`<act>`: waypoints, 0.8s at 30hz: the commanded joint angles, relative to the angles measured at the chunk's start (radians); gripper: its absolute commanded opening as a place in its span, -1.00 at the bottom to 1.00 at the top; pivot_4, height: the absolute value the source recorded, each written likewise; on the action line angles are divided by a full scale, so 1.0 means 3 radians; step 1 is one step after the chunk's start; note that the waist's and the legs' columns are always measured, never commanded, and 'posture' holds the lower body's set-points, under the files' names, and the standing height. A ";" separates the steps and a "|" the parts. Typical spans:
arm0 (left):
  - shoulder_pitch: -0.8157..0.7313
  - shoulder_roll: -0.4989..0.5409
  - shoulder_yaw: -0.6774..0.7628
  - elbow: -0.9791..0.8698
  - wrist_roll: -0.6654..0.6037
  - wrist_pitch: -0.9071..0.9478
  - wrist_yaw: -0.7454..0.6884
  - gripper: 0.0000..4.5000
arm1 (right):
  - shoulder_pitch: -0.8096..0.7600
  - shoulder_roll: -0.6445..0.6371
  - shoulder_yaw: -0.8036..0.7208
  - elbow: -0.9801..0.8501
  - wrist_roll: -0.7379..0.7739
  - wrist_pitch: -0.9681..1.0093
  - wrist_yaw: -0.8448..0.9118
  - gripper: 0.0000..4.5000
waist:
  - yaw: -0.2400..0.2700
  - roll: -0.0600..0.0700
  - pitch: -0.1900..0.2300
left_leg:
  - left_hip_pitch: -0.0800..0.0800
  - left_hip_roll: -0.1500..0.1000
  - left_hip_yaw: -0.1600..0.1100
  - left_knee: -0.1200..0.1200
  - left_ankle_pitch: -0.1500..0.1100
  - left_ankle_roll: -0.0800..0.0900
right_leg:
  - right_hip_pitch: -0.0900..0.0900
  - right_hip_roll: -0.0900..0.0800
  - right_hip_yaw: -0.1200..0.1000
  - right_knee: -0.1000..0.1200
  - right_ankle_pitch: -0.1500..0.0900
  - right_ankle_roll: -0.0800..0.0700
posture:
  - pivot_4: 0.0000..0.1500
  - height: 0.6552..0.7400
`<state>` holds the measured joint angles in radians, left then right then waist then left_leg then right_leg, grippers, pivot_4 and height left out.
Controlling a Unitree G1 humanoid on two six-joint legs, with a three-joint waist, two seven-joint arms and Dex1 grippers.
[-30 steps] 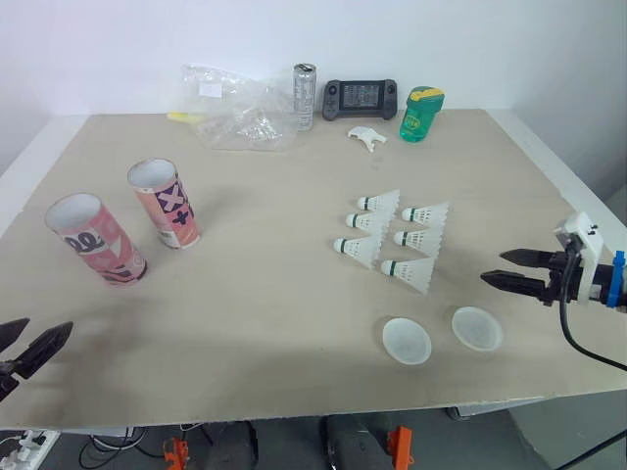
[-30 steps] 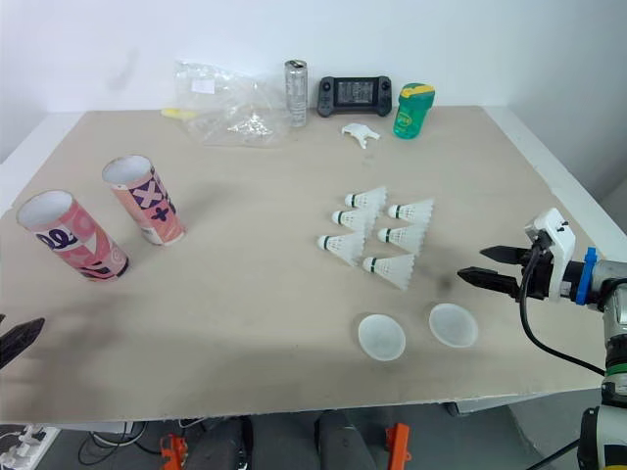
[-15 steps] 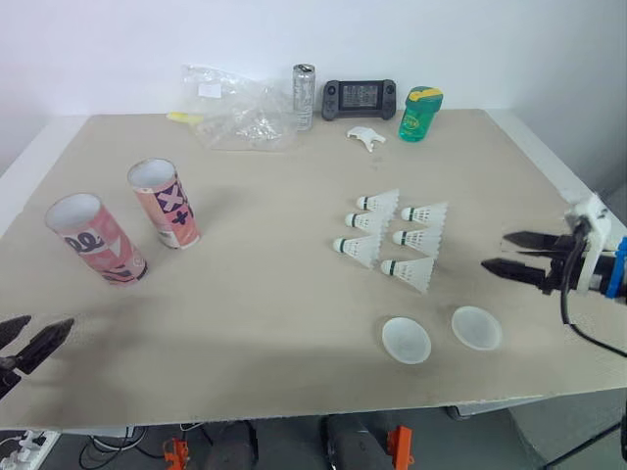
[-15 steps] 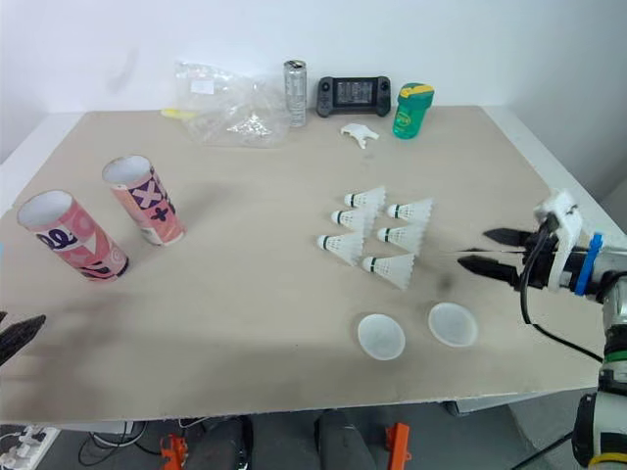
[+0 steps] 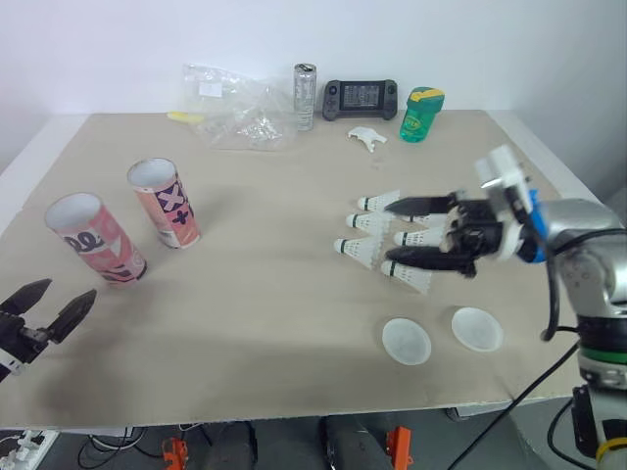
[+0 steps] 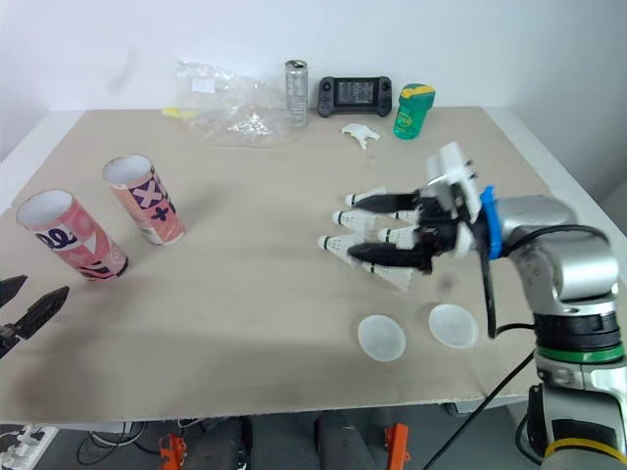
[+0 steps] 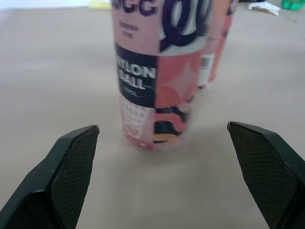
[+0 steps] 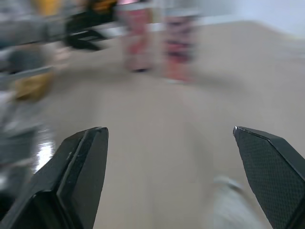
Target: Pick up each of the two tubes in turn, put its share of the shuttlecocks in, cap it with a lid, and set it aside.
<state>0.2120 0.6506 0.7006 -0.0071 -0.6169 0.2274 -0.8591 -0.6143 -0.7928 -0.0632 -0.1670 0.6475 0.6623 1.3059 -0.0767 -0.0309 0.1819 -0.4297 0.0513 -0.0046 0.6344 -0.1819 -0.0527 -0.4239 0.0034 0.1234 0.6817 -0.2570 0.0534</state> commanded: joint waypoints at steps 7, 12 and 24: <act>-0.0446 0.0085 -0.0272 0.0587 0.0288 -0.0540 -0.0158 1.00 | 0.0165 0.0228 0.0009 -0.0670 0.0380 0.0173 -0.0385 1.00 | 0.0009 -0.0005 -0.0003 | -0.0001 0.0003 -0.0004 0.0001 0.0000 0.0001 | -0.0001 0.0004 -0.0004 0.0000 0.0004 -0.0002 | 1.00 0.61; -0.0758 0.0135 -0.0401 0.0957 0.0390 -0.0719 -0.0228 1.00 | 0.0188 0.0303 0.0020 -0.0744 0.0424 0.0177 -0.0540 1.00 | 0.0009 -0.0007 -0.0003 | -0.0001 0.0004 -0.0004 0.0002 0.0001 0.0001 | -0.0001 0.0006 -0.0004 0.0000 0.0007 -0.0001 | 1.00 0.61; -0.1646 0.0190 -0.0779 0.1898 0.0610 -0.1004 -0.0361 1.00 | 0.0191 0.0238 -0.0014 -0.0913 0.0505 0.0199 -0.0686 1.00 | 0.0012 -0.0009 -0.0005 | -0.0004 0.0005 -0.0009 0.0002 0.0001 0.0001 | -0.0001 0.0010 -0.0006 0.0000 0.0014 0.0015 | 1.00 0.61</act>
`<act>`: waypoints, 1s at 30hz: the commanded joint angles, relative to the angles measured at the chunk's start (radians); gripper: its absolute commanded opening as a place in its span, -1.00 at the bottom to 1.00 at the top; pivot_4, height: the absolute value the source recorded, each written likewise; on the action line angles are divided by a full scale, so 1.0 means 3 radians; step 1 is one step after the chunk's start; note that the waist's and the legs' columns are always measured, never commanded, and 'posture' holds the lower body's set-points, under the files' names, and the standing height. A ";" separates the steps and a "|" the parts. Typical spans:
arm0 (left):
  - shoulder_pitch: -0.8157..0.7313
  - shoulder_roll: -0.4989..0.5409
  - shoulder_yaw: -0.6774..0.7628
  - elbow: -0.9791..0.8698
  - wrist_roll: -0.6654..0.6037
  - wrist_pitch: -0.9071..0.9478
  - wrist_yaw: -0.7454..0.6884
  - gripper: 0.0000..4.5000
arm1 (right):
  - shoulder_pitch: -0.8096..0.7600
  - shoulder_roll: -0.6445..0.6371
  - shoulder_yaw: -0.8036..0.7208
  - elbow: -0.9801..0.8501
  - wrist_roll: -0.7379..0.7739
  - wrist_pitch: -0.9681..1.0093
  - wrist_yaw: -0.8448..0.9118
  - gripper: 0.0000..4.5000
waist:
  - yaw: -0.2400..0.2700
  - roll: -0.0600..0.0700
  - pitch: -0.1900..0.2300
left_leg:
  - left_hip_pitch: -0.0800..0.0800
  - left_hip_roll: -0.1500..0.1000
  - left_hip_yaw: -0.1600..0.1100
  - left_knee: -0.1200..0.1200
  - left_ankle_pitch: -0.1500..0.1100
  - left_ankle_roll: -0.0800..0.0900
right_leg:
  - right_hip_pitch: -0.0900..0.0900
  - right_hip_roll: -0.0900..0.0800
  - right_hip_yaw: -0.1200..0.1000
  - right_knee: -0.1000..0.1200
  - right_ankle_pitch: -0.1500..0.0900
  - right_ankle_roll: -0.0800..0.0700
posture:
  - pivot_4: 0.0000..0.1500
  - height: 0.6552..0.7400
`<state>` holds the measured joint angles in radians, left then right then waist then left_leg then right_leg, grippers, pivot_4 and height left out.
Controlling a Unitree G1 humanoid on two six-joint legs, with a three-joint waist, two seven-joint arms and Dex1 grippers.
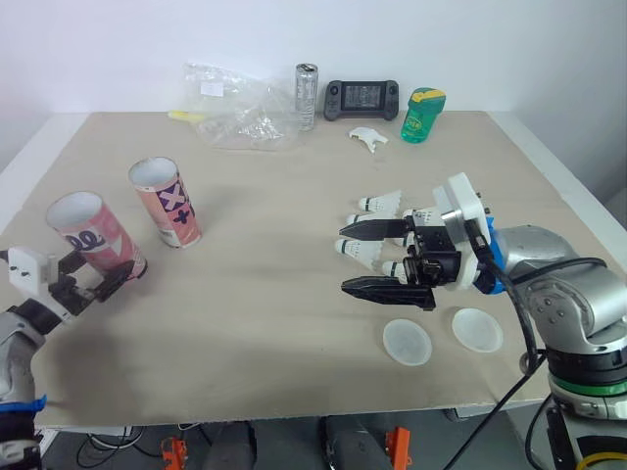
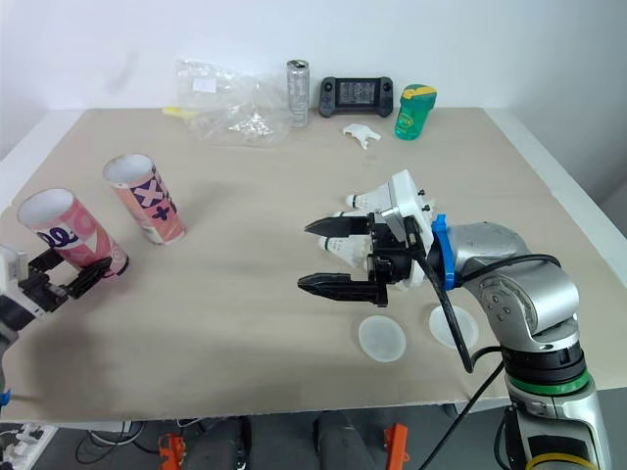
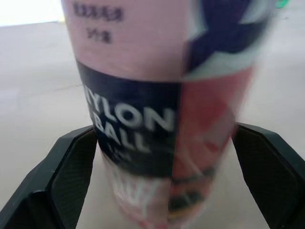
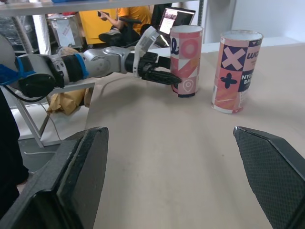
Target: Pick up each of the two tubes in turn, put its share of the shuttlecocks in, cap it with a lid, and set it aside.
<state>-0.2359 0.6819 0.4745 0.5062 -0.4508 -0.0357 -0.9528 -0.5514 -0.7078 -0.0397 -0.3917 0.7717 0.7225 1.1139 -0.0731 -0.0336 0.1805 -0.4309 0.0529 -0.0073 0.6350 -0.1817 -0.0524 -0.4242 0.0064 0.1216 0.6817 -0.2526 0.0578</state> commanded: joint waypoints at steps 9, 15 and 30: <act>-0.0448 0.0056 -0.0196 0.0606 0.0173 -0.0303 -0.0138 1.00 | 0.0006 -0.0093 -0.0154 -0.0236 0.0206 0.0019 -0.0181 1.00 | 0.0000 0.0000 0.0000 | -0.0002 0.0001 -0.0002 0.0000 0.0000 0.0000 | 0.0000 0.0002 0.0000 0.0000 0.0000 0.0000 | 1.00 0.61; -0.0473 0.0052 -0.0202 0.0640 0.0163 -0.0304 -0.0100 0.27 | 0.0032 -0.0131 -0.0162 -0.0255 0.0236 0.0012 -0.0225 1.00 | 0.0000 0.0000 0.0000 | -0.0002 0.0001 -0.0004 0.0000 0.0000 0.0000 | 0.0000 0.0002 0.0000 0.0000 0.0000 0.0001 | 1.00 0.61; 0.0215 0.0421 -0.0885 -0.1266 0.0182 0.0570 -0.0675 0.27 | 0.0509 -0.0796 -0.0819 0.0030 0.0155 0.0018 -0.0032 1.00 | 0.0046 -0.0002 0.0000 | -0.0006 -0.0002 -0.0005 0.0001 0.0000 0.0000 | 0.0002 -0.0002 0.0000 -0.0001 -0.0005 0.0004 | 1.00 0.61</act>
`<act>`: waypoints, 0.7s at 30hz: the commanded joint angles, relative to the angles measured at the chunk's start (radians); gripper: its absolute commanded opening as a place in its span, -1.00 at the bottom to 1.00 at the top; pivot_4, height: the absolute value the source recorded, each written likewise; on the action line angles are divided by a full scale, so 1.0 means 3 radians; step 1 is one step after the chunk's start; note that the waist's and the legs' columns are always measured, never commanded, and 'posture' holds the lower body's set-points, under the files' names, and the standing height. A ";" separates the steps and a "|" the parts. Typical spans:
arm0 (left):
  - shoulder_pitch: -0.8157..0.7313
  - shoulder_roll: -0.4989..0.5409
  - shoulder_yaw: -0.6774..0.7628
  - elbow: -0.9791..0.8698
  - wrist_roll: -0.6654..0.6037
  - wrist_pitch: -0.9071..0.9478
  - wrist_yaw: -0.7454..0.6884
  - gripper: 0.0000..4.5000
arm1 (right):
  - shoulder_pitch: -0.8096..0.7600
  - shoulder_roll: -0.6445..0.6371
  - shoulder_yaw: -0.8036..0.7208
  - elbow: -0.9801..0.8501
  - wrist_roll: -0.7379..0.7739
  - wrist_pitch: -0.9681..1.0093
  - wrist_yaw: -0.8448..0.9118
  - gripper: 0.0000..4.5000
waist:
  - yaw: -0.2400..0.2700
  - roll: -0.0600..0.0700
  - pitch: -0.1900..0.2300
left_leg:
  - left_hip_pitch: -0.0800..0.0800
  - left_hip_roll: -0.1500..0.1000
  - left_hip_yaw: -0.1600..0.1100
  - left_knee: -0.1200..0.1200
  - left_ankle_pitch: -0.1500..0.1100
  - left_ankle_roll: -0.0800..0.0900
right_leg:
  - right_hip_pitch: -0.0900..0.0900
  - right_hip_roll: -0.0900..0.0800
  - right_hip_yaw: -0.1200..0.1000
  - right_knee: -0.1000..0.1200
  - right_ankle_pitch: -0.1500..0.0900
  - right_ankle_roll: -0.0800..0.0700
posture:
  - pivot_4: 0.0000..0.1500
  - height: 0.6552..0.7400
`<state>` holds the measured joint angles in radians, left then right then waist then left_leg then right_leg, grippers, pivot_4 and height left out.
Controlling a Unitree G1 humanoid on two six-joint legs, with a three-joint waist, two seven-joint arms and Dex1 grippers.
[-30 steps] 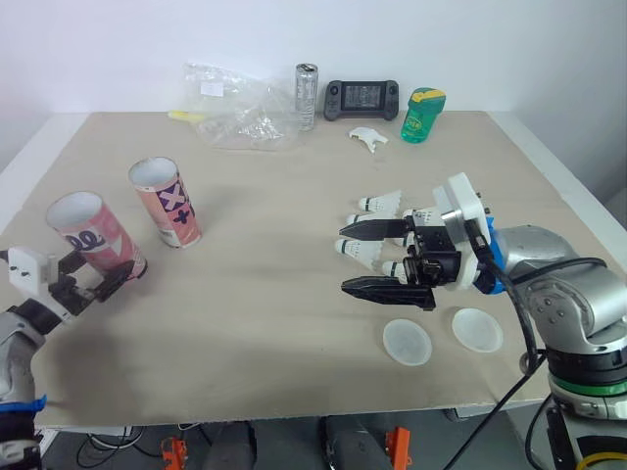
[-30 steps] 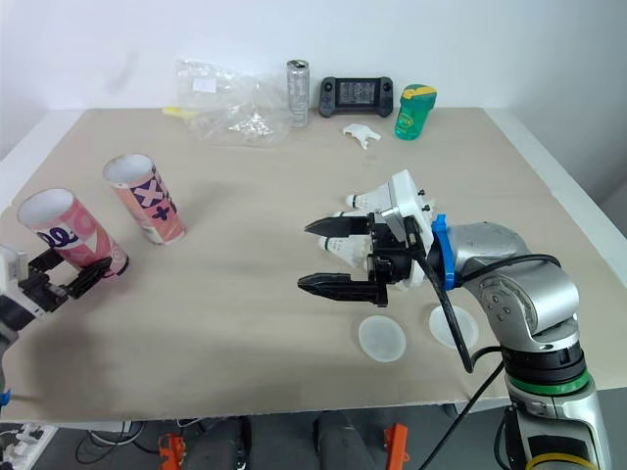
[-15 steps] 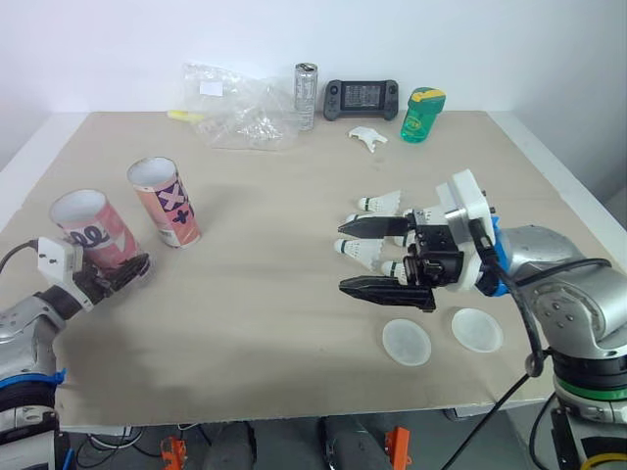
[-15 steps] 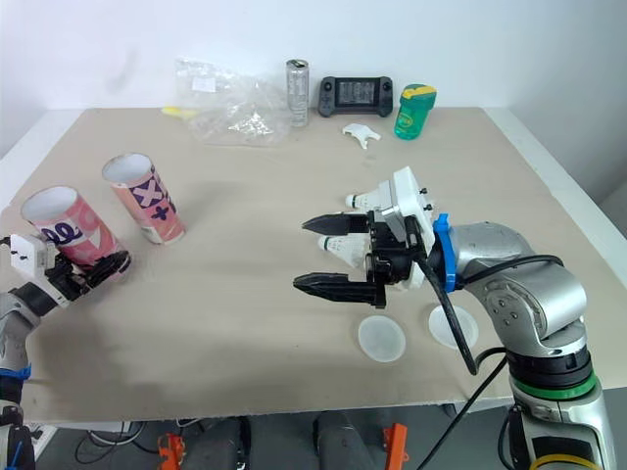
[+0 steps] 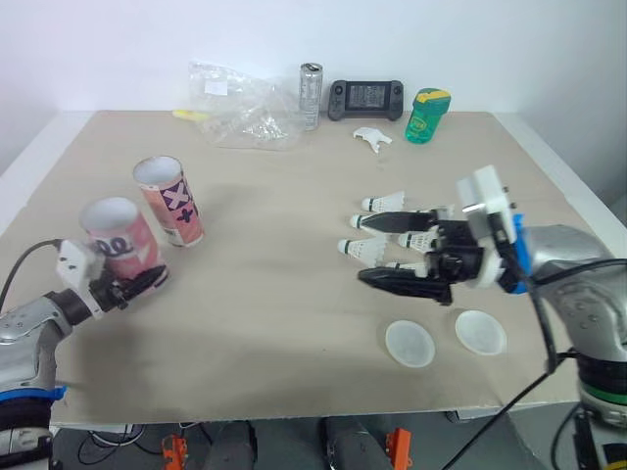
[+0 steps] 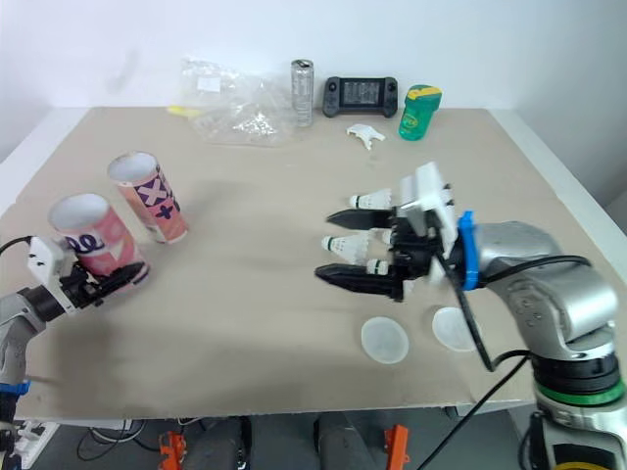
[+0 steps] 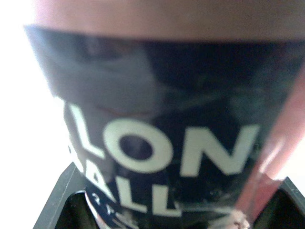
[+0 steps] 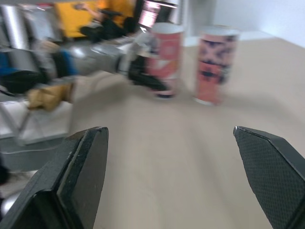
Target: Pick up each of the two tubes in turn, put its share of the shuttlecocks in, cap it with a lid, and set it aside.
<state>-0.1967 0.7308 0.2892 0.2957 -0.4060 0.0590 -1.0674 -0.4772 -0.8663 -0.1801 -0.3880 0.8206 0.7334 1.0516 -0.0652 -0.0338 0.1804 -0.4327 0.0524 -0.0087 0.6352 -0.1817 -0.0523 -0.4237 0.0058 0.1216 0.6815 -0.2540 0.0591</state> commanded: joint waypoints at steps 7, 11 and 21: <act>-0.0113 0.0623 -0.0779 -0.0864 0.0256 0.0325 -0.0746 0.27 | 0.1240 -0.0576 -0.0913 0.0129 -0.0241 -0.0150 0.0366 1.00 | 0.0059 0.0003 0.0000 | 0.0004 0.0000 0.0004 -0.0003 0.0000 0.0000 | 0.0002 0.0000 0.0000 0.0000 -0.0013 -0.0012 | 1.00 0.61; -0.0265 0.0725 -0.1112 -0.0612 0.0584 -0.0032 -0.1000 0.27 | 0.1536 -0.0467 -0.0910 0.0262 -0.0405 -0.0251 0.0278 1.00 | 0.0048 0.0010 -0.0005 | 0.0011 0.0000 0.0010 -0.0002 0.0000 0.0001 | 0.0005 -0.0001 0.0005 0.0000 -0.0012 -0.0013 | 1.00 0.61; -0.0610 0.0705 -0.1416 -0.0443 0.0779 -0.0173 -0.1253 0.27 | 0.1282 -0.0136 -0.0366 0.0876 -0.0756 -0.0571 0.0216 1.00 | 0.0041 0.0035 -0.0017 | 0.0032 -0.0003 0.0017 0.0001 0.0000 0.0002 | 0.0024 -0.0001 0.0017 0.0001 -0.0011 -0.0010 | 1.00 0.61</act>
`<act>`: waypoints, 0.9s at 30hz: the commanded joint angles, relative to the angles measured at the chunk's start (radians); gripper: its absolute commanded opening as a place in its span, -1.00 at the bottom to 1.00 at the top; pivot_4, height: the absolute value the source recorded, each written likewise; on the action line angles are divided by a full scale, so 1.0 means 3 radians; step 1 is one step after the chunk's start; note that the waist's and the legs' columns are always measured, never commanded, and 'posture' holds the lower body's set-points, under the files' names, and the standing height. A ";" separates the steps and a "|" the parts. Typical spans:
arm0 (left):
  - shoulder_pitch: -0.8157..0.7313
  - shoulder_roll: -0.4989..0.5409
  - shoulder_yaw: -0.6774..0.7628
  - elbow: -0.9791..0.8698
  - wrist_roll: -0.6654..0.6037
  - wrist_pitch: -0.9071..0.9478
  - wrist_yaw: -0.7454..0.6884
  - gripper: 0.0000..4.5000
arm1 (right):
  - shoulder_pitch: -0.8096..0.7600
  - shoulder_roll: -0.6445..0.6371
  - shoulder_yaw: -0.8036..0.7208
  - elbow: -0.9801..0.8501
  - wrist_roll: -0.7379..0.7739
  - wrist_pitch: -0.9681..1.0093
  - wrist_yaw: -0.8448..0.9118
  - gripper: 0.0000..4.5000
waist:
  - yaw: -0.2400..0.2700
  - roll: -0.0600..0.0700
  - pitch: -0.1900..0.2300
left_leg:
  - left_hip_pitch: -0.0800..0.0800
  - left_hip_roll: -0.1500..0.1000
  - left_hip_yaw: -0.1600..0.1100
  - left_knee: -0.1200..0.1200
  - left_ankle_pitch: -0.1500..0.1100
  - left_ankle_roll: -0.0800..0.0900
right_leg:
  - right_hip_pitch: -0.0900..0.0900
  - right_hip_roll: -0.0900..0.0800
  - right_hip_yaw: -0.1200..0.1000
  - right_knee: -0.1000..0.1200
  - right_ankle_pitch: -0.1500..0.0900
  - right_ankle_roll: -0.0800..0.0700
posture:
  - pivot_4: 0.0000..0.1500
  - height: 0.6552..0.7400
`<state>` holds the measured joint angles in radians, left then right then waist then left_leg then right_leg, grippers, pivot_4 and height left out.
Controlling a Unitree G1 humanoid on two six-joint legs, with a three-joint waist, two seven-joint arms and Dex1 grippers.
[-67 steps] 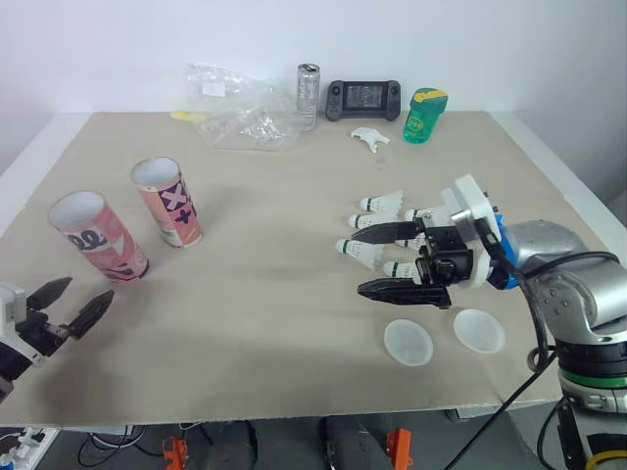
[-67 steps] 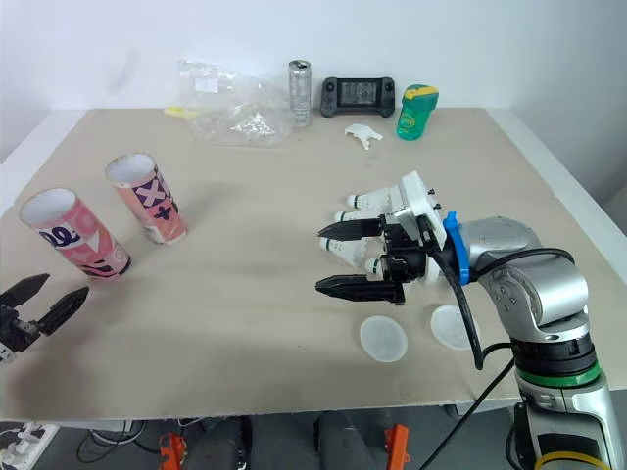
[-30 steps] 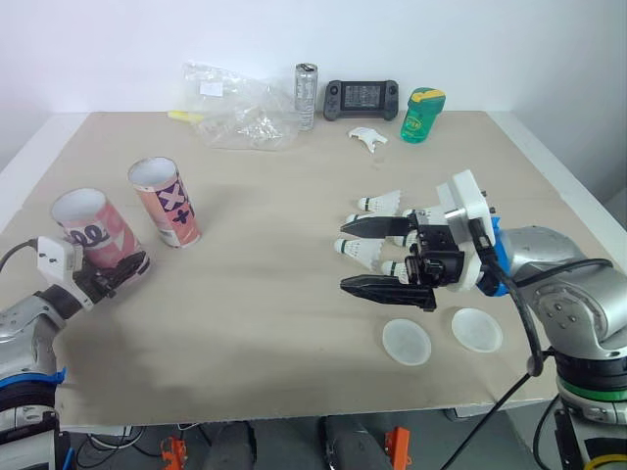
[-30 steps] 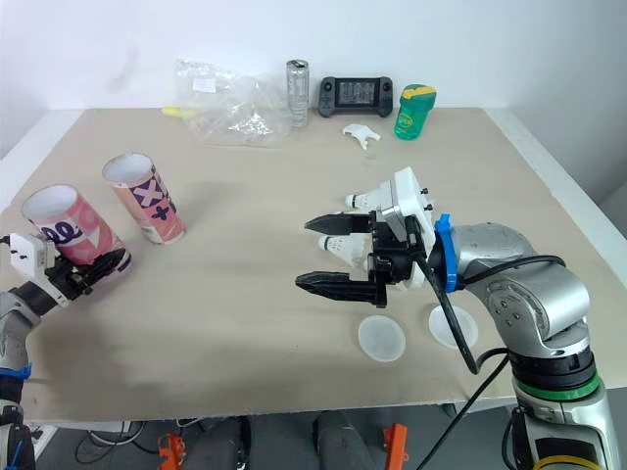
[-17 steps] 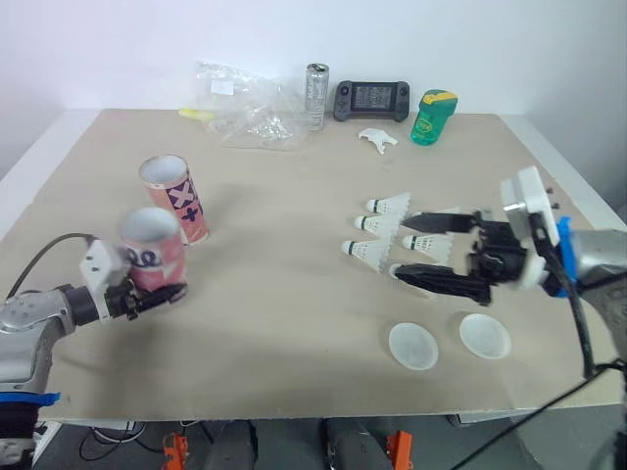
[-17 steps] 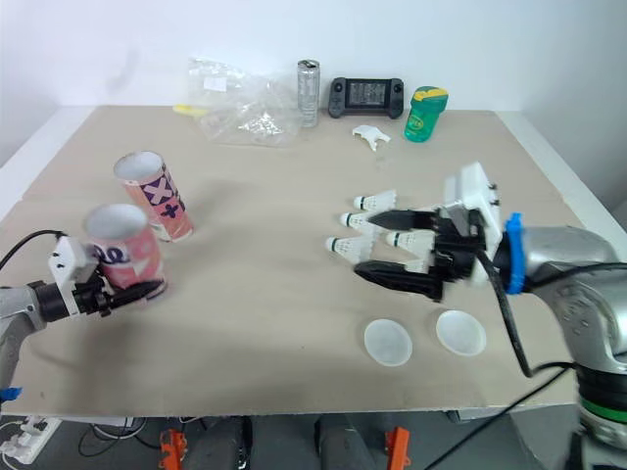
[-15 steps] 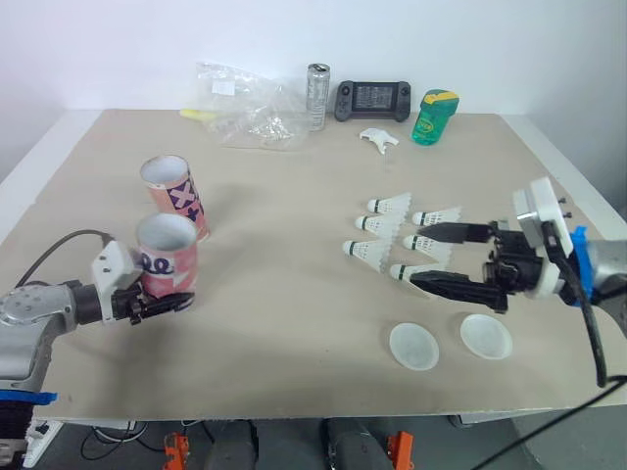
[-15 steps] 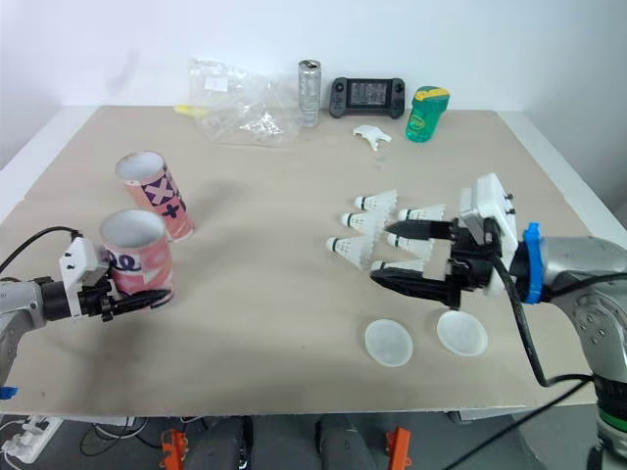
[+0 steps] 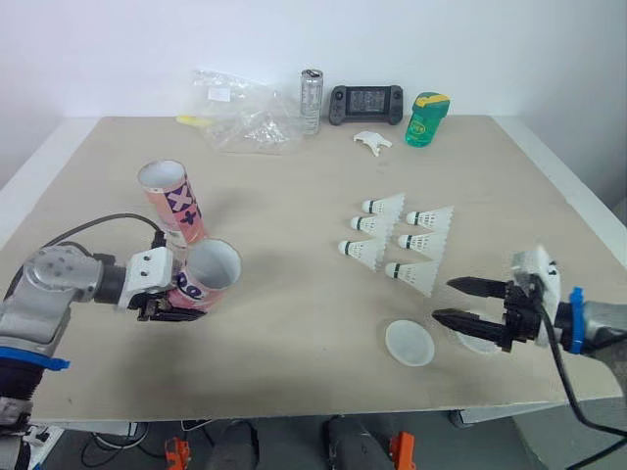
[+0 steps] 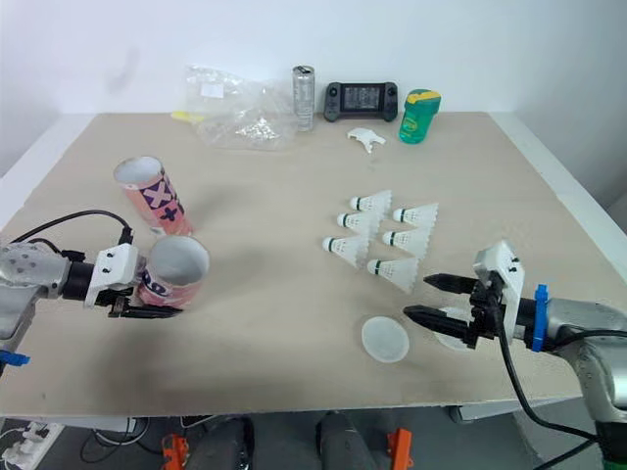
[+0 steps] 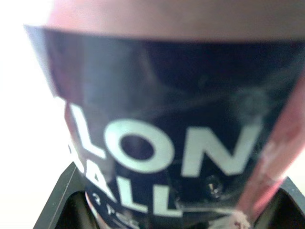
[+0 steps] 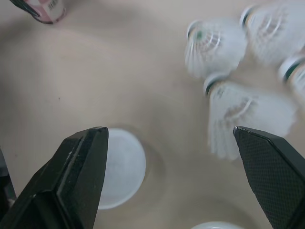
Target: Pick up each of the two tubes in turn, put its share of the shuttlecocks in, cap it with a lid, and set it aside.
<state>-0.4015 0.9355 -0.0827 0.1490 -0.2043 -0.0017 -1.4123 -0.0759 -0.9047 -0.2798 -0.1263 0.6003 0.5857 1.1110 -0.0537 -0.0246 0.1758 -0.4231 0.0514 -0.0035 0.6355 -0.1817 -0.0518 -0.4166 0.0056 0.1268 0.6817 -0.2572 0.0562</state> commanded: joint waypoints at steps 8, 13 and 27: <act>0.0120 0.0040 -0.0131 -0.0075 0.0063 0.0102 -0.0167 0.27 | -0.0402 0.0268 0.0337 0.0363 -0.0210 -0.0221 -0.0010 1.00 | 0.0005 0.0010 -0.0006 | -0.0004 0.0002 -0.0003 -0.0002 -0.0006 0.0009 | 0.0000 0.0006 0.0001 0.0000 -0.0007 0.0001 | 1.00 0.61; 0.0170 0.0043 -0.0101 -0.0118 0.0034 0.0128 -0.0174 0.25 | -0.0555 0.0393 0.0503 0.0583 -0.0366 -0.0339 -0.0039 0.26 | 0.0002 0.0012 -0.0007 | -0.0004 0.0001 -0.0003 -0.0002 -0.0010 0.0016 | 0.0000 0.0007 0.0003 0.0000 -0.0008 0.0006 | 1.00 0.61; 0.0244 0.0063 -0.0132 -0.0140 0.0054 0.0121 -0.0243 0.25 | -0.0522 0.0262 0.0222 0.0292 -0.0285 -0.0334 -0.0041 -0.97 | 0.0003 0.0020 -0.0011 | -0.0003 0.0002 -0.0004 -0.0002 -0.0015 0.0023 | 0.0000 0.0009 0.0003 0.0000 -0.0008 0.0011 | 1.00 0.61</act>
<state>-0.3618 0.9434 -0.0642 0.1016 -0.2049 0.0238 -1.4311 -0.2214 -0.7887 -0.1426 0.0344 0.4788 0.4827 1.0950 -0.0527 -0.0185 0.1724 -0.4242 0.0520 -0.0046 0.6349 -0.1862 -0.0447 -0.4165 0.0083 0.1278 0.6817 -0.2596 0.0595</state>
